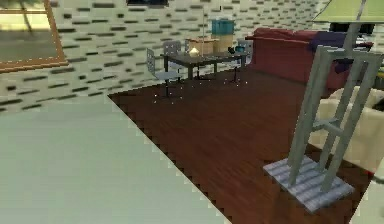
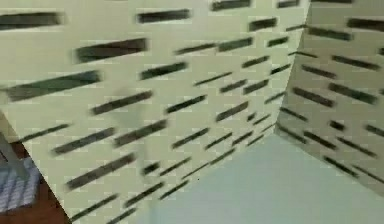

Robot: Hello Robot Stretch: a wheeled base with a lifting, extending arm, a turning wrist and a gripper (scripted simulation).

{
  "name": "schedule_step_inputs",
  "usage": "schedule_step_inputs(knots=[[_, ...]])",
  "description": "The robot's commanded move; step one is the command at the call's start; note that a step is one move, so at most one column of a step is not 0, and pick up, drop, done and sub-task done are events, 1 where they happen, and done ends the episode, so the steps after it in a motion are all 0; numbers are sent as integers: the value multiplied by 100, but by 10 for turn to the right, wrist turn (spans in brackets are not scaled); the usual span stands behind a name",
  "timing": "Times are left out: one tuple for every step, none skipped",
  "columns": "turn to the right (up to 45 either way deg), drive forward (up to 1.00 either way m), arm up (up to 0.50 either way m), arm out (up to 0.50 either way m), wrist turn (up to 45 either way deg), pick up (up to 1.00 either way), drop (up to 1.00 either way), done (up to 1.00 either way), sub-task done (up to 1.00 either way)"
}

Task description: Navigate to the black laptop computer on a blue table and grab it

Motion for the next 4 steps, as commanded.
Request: schedule_step_inputs(knots=[[30,0,0,0,0,0,0,0,0],[0,100,0,0,0,0,0,0,0],[0,100,0,0,0,0,0,0,0],[0,25,0,0,0,0,0,0,0]])
